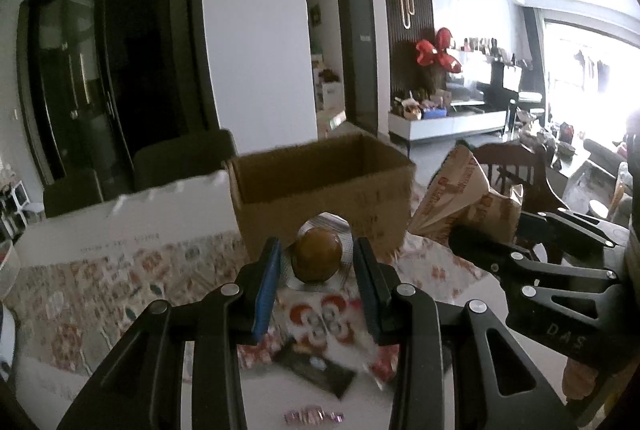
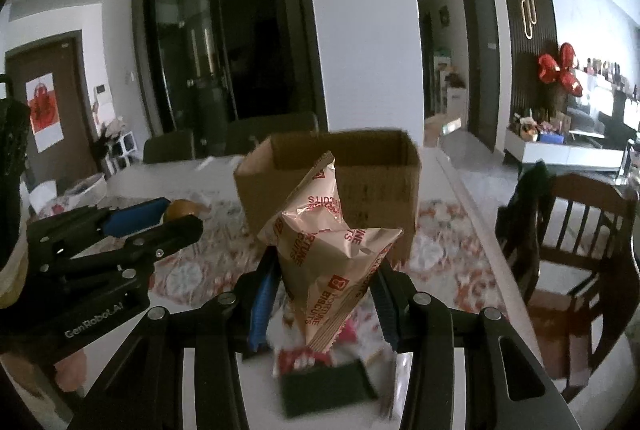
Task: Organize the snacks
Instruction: 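Carry the mooncake and printed bag up over the cardboard box, then open both grippers to drop the mooncake and bag into the box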
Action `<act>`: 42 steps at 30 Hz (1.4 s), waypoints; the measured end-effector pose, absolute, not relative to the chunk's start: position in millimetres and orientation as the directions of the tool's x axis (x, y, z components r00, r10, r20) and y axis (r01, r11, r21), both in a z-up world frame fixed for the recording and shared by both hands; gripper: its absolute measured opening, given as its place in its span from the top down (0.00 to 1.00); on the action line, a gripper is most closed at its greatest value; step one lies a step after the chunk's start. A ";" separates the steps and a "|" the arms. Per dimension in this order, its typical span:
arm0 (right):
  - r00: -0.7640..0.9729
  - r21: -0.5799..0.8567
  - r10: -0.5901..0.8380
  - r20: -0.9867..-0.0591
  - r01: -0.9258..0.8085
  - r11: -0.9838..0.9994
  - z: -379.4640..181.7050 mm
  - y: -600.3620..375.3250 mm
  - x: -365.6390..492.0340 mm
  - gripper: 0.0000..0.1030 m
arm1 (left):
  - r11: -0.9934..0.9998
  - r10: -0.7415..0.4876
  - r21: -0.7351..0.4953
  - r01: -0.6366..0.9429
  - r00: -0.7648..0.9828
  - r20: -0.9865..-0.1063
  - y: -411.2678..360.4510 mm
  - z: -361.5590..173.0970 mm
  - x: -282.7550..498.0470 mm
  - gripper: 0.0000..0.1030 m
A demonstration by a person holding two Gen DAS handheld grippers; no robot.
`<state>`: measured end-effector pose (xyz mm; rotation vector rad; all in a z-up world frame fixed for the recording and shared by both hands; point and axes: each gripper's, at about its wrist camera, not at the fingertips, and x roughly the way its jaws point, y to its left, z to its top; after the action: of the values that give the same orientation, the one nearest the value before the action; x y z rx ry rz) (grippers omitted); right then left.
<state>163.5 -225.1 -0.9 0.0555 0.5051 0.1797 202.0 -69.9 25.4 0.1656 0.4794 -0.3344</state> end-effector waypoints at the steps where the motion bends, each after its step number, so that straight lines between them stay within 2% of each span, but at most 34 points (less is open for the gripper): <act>1: 0.865 0.097 0.186 -0.466 -0.159 0.982 3.1 -226.1 169.6 0.56 | 0.933 -0.277 0.078 0.352 0.837 -0.472 -69.4 29.1 207.5 0.65; 14: 0.887 0.116 0.182 -0.425 -0.146 0.982 31.3 -234.6 243.9 0.56 | 0.940 -0.269 0.067 0.334 0.849 -0.455 -76.3 56.7 283.2 0.65; 27: 0.876 0.031 0.120 -0.468 -0.119 0.992 32.7 -240.3 316.5 0.56 | 0.942 -0.270 0.001 0.336 0.756 -0.597 -98.4 38.1 377.8 0.64; 35: 0.840 0.028 0.115 -0.530 -0.118 0.993 19.5 -241.9 347.0 0.56 | 0.945 -0.260 -0.020 0.327 0.713 -0.651 -102.9 21.6 406.1 0.64; 36: 0.836 0.031 0.114 -0.536 -0.116 0.993 17.4 -243.4 350.9 0.56 | 0.946 -0.256 -0.017 0.324 0.714 -0.652 -103.2 20.6 407.5 0.63; 38: 0.828 0.042 0.117 -0.548 -0.113 0.993 14.3 -245.8 357.9 0.55 | 0.949 -0.242 -0.003 0.317 0.718 -0.652 -103.7 19.0 409.8 0.49; 39: 0.824 0.047 0.123 -0.554 -0.116 0.992 11.9 -246.5 360.6 0.54 | 0.949 -0.238 0.001 0.314 0.722 -0.650 -103.1 19.9 410.2 0.36; 41: 0.813 0.045 0.121 -0.569 -0.117 0.992 8.4 -246.8 364.5 0.34 | 0.953 -0.225 0.013 0.302 0.736 -0.639 -101.0 21.4 408.2 0.33; 42: 0.811 0.042 0.114 -0.574 -0.110 0.993 7.1 -246.0 364.6 0.31 | 0.954 -0.219 0.021 0.299 0.744 -0.632 -98.7 22.6 406.0 0.33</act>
<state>364.6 -246.0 7.1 0.0067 0.6136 0.1201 406.0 -98.7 22.6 0.1240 0.6754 -0.2844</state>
